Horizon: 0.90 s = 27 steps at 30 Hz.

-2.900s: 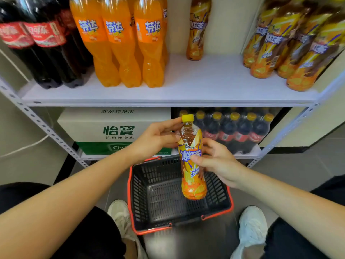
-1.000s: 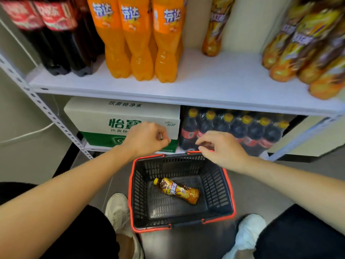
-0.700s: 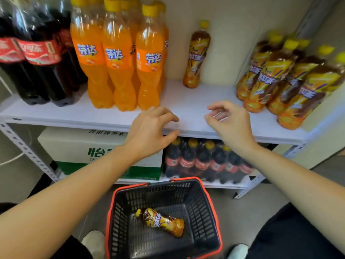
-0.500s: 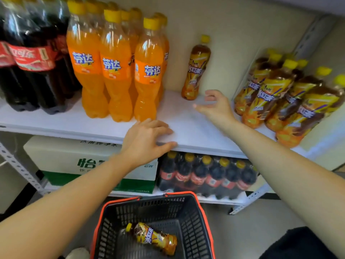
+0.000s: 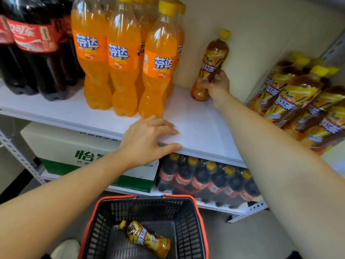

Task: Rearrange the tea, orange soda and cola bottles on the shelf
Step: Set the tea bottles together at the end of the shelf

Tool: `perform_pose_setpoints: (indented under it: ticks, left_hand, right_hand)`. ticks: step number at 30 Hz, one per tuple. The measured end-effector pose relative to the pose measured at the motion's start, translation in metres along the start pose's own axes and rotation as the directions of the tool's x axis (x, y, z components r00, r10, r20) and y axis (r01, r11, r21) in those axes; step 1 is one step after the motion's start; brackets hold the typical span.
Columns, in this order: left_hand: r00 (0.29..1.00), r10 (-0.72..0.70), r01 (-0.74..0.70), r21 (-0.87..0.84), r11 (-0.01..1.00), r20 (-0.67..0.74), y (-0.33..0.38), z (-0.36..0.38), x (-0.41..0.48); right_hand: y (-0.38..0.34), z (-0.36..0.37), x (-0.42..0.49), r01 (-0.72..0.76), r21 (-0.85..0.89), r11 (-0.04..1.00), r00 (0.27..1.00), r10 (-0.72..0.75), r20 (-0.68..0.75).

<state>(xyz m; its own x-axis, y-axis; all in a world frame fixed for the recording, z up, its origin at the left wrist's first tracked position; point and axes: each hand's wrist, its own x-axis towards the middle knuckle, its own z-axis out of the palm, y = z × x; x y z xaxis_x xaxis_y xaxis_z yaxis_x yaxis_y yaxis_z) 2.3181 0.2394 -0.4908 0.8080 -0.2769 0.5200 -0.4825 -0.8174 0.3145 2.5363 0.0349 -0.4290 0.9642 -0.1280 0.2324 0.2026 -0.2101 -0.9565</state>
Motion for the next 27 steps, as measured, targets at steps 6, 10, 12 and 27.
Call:
perform_pose_setpoints:
  ticks: [6,10,12,27]
  left_hand:
    - [0.998,-0.057,0.058,-0.03,0.998,0.019,0.003,-0.002,0.001]
    - [0.971,-0.209,0.232,-0.225,0.946,0.12,0.006,-0.008,0.005]
    - [0.945,-0.287,0.328,-0.41,0.851,0.159,0.011,-0.012,0.008]
    - [0.938,-0.119,0.34,-0.927,0.156,0.324,0.111,-0.041,-0.012]
  right_hand:
    - [-0.001,-0.027,-0.057,0.082,-0.031,0.996,0.996,-0.083,-0.021]
    - [-0.012,-0.053,-0.119,0.045,-0.005,0.999,0.999,-0.045,0.008]
    - [-0.018,-0.065,-0.156,0.022,0.032,0.999,1.0,-0.023,0.016]
    - [-0.01,-0.09,-0.317,-0.07,0.153,0.986,0.993,0.054,0.105]
